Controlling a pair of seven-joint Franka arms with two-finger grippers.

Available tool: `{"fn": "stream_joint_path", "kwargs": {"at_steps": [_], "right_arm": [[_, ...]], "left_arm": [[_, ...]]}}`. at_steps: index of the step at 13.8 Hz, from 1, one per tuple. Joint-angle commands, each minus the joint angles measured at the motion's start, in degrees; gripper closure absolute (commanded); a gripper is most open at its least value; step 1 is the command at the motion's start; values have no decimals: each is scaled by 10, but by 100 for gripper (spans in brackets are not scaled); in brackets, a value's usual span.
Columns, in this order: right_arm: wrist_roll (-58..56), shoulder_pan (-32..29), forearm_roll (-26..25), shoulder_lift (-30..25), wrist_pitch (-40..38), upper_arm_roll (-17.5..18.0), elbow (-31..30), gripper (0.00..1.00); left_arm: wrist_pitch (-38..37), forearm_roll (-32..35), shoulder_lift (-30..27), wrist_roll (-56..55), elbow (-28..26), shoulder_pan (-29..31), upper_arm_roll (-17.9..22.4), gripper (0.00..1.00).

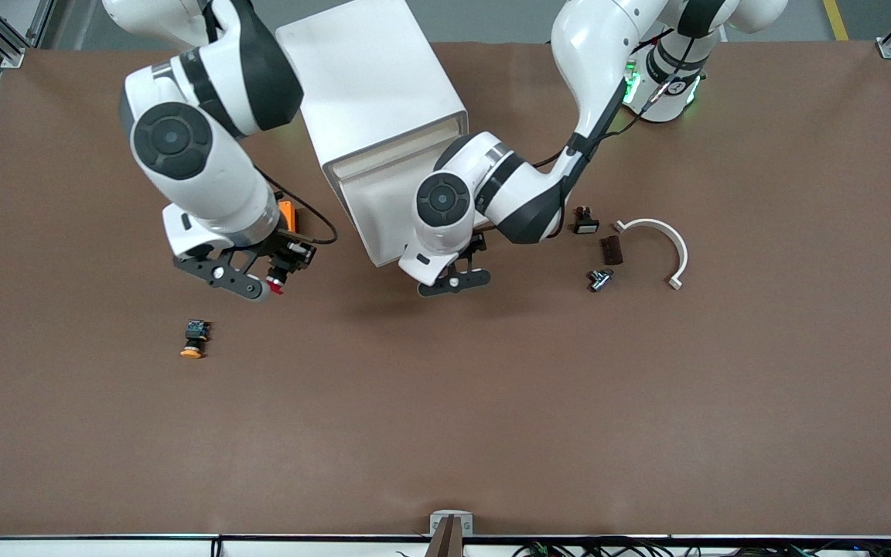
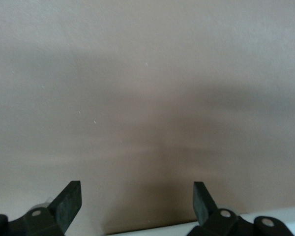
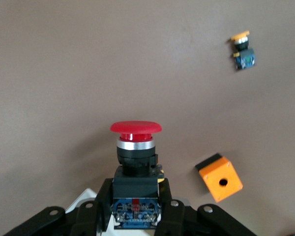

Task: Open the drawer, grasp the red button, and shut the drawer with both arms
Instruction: 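Lift the red button out while the left gripper reaches the drawer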

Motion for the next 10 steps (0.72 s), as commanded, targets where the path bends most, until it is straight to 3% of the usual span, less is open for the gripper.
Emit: {"fn": "stream_joint_path", "kwargs": {"at_steps": [1,10], "right_arm": [[-79,-41,-1,-7,34,9,-36,100],[-177,-83,-3,24,204,7,-149,100]], "left_arm": [[5,1,-4,6,-12,-13,2,1],[2,0,-9,6,-23,-17,-42,1]]}}
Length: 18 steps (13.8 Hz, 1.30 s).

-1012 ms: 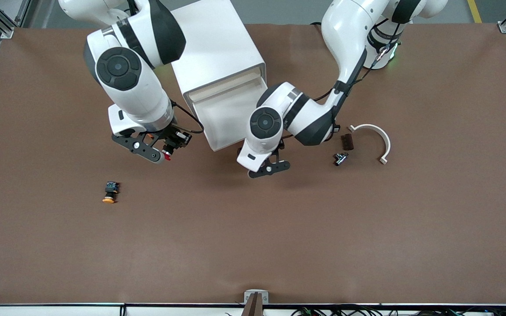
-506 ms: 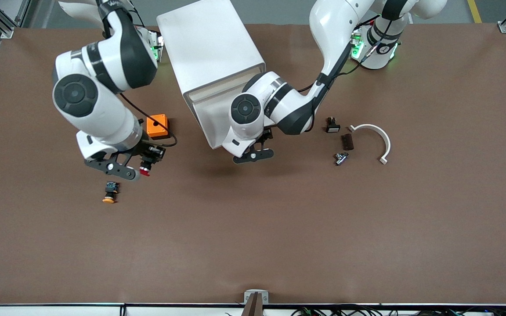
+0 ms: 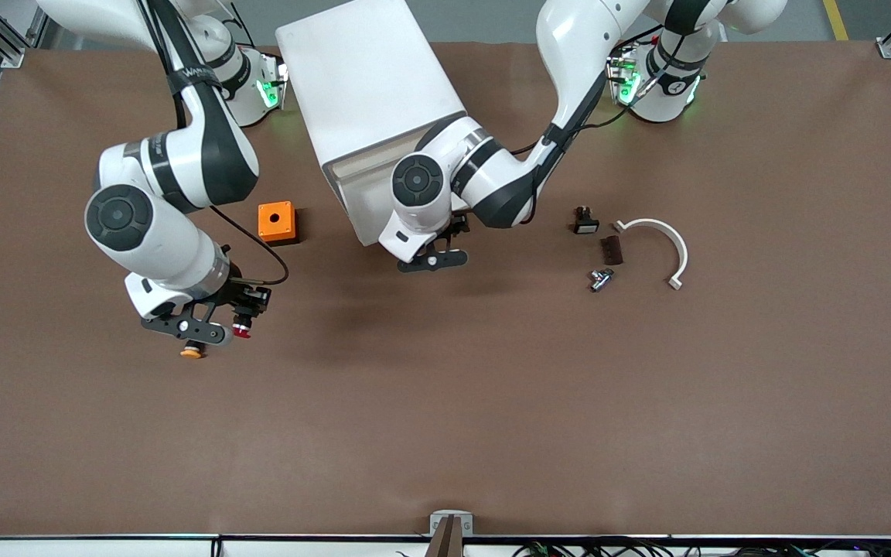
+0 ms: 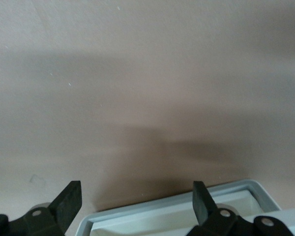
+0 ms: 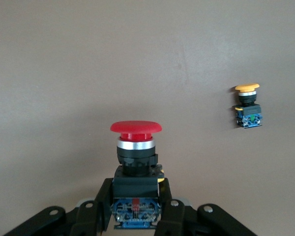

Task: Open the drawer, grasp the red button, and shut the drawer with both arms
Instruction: 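Place the red button while the left gripper pushes the drawer shut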

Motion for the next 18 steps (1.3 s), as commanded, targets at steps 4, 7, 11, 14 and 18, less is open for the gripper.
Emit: {"fn": "stream_joint_path", "kwargs": {"at_steps": [4,7,11,14,18], "right_arm": [[-54,-32,-4,23,76,7,-47,100],[-58,-49,-28,44,98,7,-57,100],[-87,-70,-31,57,176,8,-104,100],[-88,-77,-31,75,214,8,-120,100],[-88,-78,-31,90,232,8,-121,100]], "left_arm": [[1,-65,-7,4,-9,-2,-12,1],[1,-123,-7,3,-13,-2,-12,1],[1,-165,-7,2,-24,-13,-12,1],[1,-200,-9,2,-30,-14,-12,0],[1,-217,-8,2,-33,-14,-21,1]]}}
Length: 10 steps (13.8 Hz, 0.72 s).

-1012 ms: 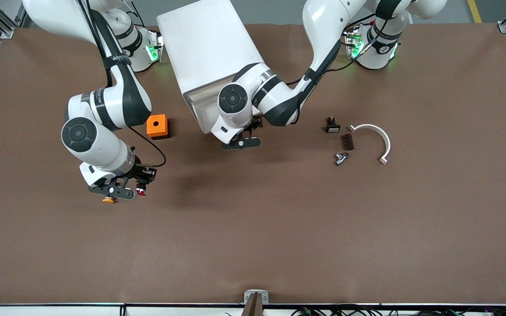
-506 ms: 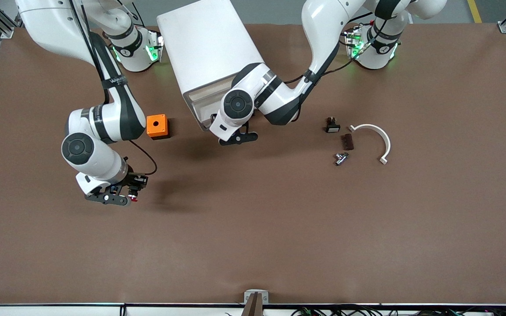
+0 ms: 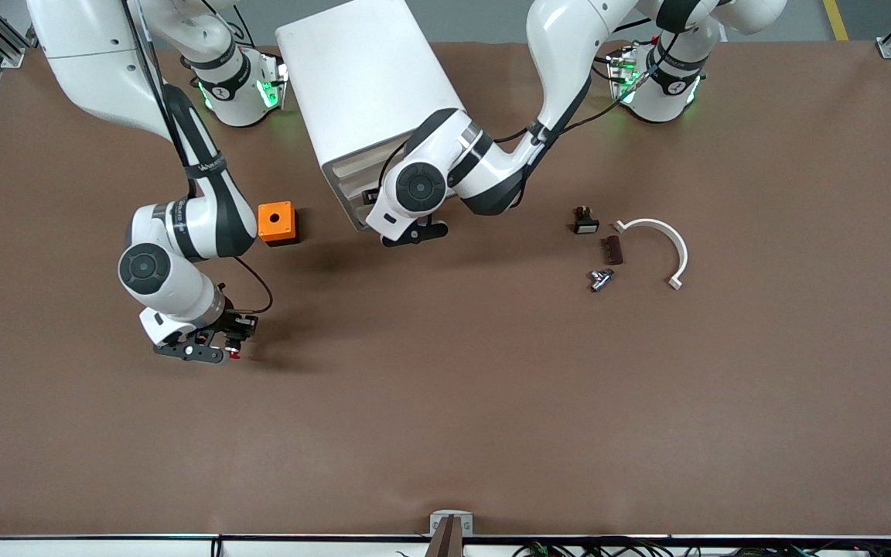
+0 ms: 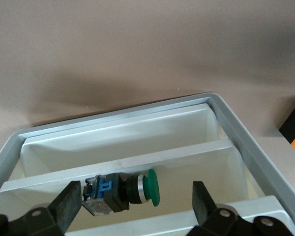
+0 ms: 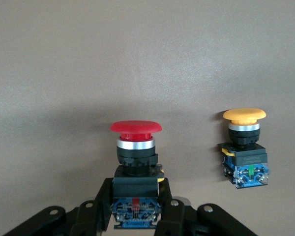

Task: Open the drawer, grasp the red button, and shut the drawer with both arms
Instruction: 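Place the red button while the left gripper pushes the drawer shut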

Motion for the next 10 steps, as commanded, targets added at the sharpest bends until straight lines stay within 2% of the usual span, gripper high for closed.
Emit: {"fn": "stream_joint_path", "kwargs": {"at_steps": [1,5,10], "right_arm": [[-3,-12,-9,0,11,9,-7,100],[-12,-17,-9,1,50,9,-31,100],[-16,-27,-9,4,54,9,-33,100]], "left_arm": [[2,-17,-8,2,-8,-1,-11,1],[2,-21,-8,2,-13,-1,-16,1],[2,-17,-15,2,-11,17,-14,1]]}}
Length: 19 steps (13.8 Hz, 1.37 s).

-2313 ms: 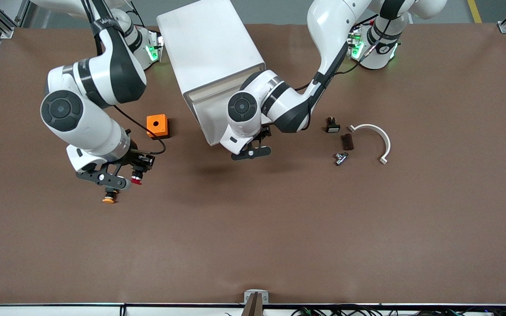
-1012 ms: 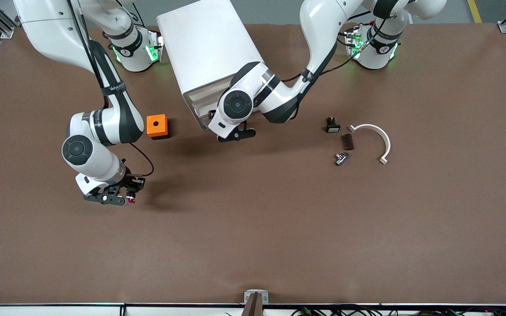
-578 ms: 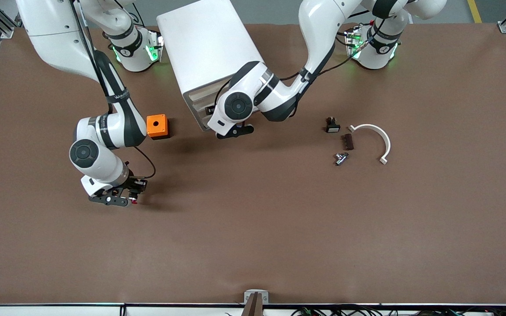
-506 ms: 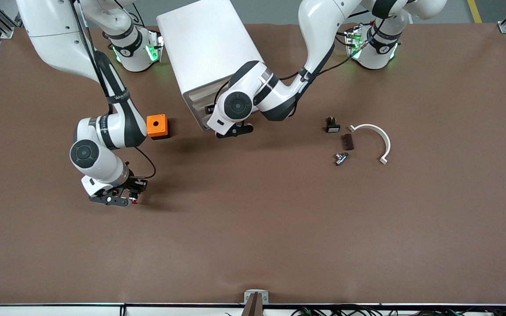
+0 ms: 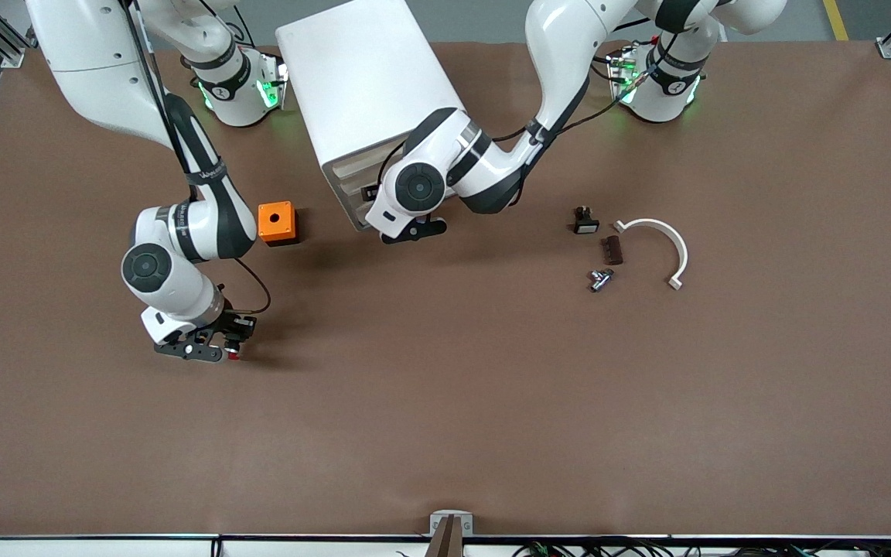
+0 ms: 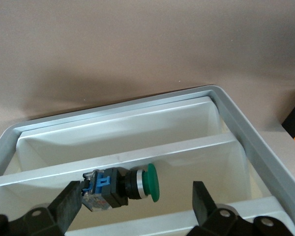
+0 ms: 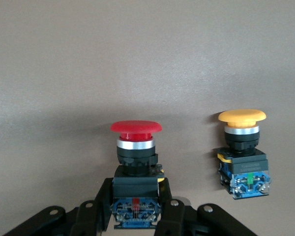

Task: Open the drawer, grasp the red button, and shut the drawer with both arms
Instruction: 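Place the red button while the left gripper pushes the drawer shut, then release the red button with the right gripper while the left gripper withdraws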

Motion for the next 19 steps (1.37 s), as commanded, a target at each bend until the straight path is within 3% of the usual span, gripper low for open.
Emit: {"fn": "stream_joint_path", "kwargs": {"at_steps": [1,6,11,12,13,14,16,19], "right_arm": [[-4,-17,-9,-2,9,9,-8,100],[-3,-17,-9,8,20,9,-9,100],[-2,-17,-8,12,20,9,-9,99],[3,-17,-8,12,17,9,-8,78],[7,-17,-7,13,16,9,-8,14],[8,-15,-5,13,13,9,-8,0],[7,-12,-5,13,10,9,-5,0],[-1,-12,-5,11,5,9,-4,0]], "left_arm": [[1,-5,-20,3,-7,27,-6,1],[1,0,-48,2,-5,89,-4,1],[-1,82,-79,2,-6,161,-4,1],[-3,96,-85,3,-6,174,-4,1],[-9,102,-87,2,-6,183,-5,0],[-13,102,-90,0,-6,189,-5,1],[-16,105,-99,3,-3,203,-4,1],[-33,160,-111,34,-2,220,-4,1]]}}
